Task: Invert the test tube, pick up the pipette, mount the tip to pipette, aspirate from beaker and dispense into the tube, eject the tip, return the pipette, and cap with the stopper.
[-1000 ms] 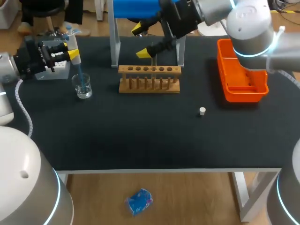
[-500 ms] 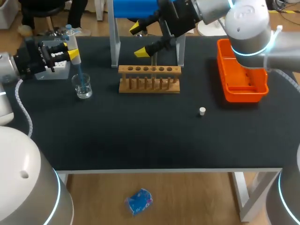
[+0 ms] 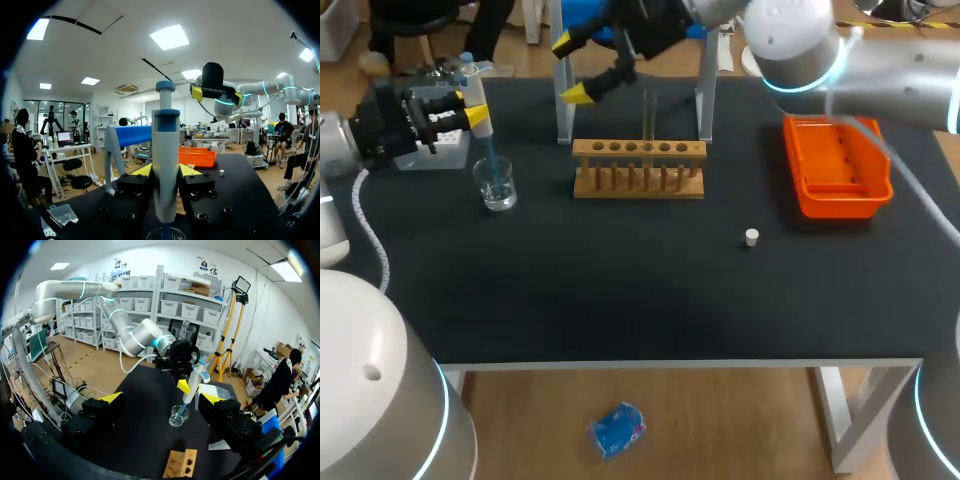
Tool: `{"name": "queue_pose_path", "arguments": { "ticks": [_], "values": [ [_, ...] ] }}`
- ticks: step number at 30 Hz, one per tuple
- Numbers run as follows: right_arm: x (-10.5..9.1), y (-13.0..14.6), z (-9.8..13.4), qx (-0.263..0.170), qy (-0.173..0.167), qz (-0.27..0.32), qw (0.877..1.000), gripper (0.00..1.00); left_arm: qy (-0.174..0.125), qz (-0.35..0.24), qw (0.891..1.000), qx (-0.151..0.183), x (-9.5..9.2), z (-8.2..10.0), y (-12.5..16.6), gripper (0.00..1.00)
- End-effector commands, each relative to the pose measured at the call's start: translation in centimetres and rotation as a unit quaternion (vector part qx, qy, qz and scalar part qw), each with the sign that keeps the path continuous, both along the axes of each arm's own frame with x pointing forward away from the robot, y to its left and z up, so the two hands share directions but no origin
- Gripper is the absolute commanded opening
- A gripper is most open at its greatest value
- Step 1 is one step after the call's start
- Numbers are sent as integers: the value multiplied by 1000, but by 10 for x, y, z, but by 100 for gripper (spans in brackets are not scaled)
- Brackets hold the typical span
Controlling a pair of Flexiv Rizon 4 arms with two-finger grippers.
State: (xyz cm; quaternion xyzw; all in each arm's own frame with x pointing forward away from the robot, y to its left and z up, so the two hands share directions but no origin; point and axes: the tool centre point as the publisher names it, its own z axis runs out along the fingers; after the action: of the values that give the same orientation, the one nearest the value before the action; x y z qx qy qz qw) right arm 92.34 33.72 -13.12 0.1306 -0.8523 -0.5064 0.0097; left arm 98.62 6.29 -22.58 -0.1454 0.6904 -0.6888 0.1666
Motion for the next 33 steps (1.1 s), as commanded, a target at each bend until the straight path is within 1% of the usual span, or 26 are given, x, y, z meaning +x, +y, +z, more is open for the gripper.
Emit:
{"name": "queue_pose_path", "arguments": {
  "ticks": [1, 6, 14, 17, 31, 33],
  "values": [
    [18, 20, -4, -10, 12, 18, 1000, 100, -1, 0, 1000, 0, 0, 0, 0, 0],
    [23, 31, -12, -8, 10, 27, 1000, 100, -1, 0, 1000, 0, 0, 0, 0, 0],
    [32, 43, -27, -17, 15, 27, 999, 100, -1, 0, 1000, 0, 0, 0, 0, 0],
    [35, 47, -28, -24, 7, 22, 999, 100, -1, 0, 1000, 0, 0, 0, 0, 0],
    [35, 47, -28, -24, 7, 22, 999, 100, -1, 0, 1000, 0, 0, 0, 0, 0],
    [33, 49, -29, -19, 10, 23, 1000, 100, -1, 0, 1000, 0, 0, 0, 0, 0]
  ]
}}
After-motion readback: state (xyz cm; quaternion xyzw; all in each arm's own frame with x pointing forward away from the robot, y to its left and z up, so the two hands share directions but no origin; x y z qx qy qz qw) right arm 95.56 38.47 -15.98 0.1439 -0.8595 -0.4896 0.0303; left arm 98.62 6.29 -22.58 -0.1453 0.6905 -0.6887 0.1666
